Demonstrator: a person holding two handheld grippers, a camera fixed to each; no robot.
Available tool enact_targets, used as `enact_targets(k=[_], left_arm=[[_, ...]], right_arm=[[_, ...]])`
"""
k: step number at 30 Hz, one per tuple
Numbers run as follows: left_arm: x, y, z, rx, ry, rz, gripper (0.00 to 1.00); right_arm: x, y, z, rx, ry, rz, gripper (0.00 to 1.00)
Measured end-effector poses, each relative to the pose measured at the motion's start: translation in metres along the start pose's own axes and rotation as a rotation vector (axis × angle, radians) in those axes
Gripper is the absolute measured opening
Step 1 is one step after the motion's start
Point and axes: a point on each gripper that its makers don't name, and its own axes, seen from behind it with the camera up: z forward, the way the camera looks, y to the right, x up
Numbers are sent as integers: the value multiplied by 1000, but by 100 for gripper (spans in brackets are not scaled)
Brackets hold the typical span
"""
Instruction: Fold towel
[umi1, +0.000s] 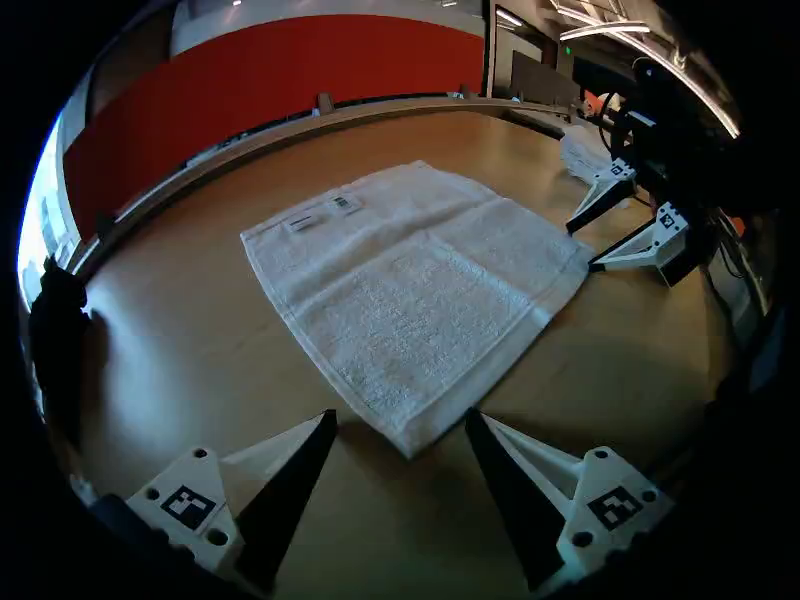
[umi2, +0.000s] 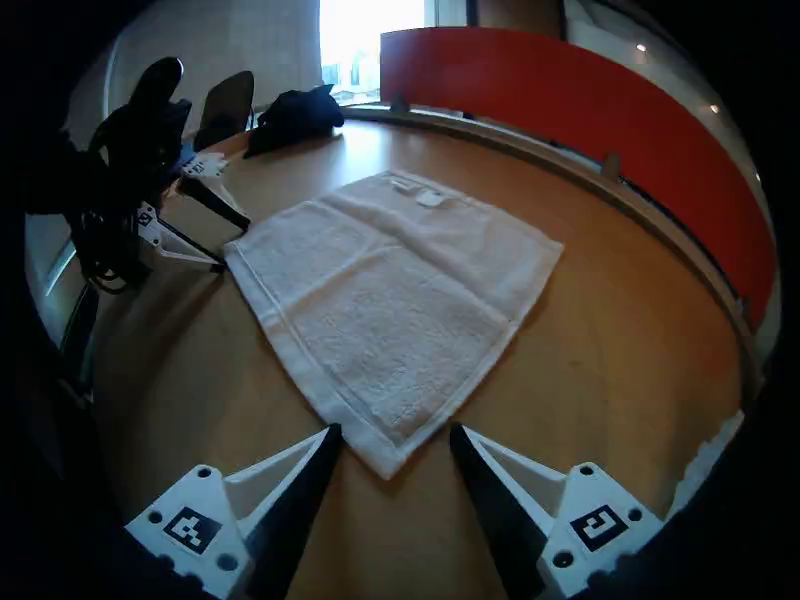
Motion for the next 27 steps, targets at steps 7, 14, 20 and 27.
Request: enact_targets(k=[7,14,20,27], left_arm=[[-1,4,0,-10,-10,12,81],[0,7,0,-11,-18,8,74],[1,10,1,-18,-25,15,64],[2,10,2,-15,-32,13,43]], right_arm=[[1,1,0,4,-3,-1,71],[1,1,0,10,-3,-5,62],[2,0,1,17,-2,-7,46],[2,-1,1,16,-2,6,26]])
